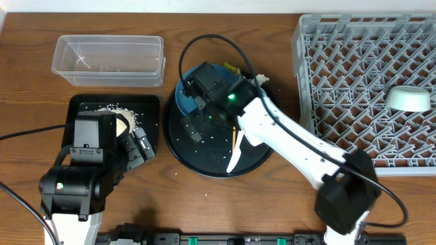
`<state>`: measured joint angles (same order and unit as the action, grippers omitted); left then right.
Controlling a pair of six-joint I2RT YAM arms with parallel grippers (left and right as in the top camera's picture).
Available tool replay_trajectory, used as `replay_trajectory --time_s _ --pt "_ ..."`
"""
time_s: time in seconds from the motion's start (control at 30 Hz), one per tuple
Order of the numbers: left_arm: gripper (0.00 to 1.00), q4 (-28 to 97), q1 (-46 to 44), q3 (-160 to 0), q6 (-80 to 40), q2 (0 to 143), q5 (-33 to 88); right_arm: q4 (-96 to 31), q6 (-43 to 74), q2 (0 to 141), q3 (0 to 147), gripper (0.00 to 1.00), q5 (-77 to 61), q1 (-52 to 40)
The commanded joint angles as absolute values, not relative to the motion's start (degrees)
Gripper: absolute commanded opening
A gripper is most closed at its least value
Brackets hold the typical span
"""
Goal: Sort waste into correct bins and load items into the dishwasher rack
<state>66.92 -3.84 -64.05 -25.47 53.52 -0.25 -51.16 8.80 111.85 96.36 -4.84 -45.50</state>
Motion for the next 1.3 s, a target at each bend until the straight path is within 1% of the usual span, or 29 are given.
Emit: replay_trajectory --time_s 0.0,0.2,0.4,0.53,0.73,1.03,1.17,1.27 --pt "0.98 67.0 -3.6 -64.6 -25.2 53.5 -0.9 -49.8 9.2 115.4 96.2 0.99 -1.5 -45.4" --pt "0.98 67.0 -3.6 -64.6 -25.2 53.5 -0.9 -48.2 9.2 118.2 96.3 0.99 -1.5 -45.4" --pt "0.98 67.0 -3.6 -64.6 -25.2 53.5 -0.9 -47.7 11.0 115.7 99.7 0.99 -1.0 -44.8" --pt "0.98 67.0 -3.6 -64.6 -25.2 53.5 -0.9 -50.2 13.1 112.4 104.8 0.99 -1.0 -41.8" --pt "0.98 67.0 -3.6 -64.6 -25.2 53.5 -0.9 -56.3 15.9 106.9 111.7 0.99 -0.8 -34.1" --pt "0.98 67.0 -3.6 -64.6 -25.2 53.5 -0.9 -66.3 15.9 98.1 112.6 0.99 -1.5 -15.9" --pt "0.98 67.0 -3.6 -64.6 -25.2 53.5 -0.9 -72.5 15.8 97.2 112.6 0.99 -1.5 -11.2" --pt "0.98 67.0 -3.6 -64.6 -25.2 53.5 -0.9 -77.2 15.8 97.3 112.4 0.99 -1.5 -9.5"
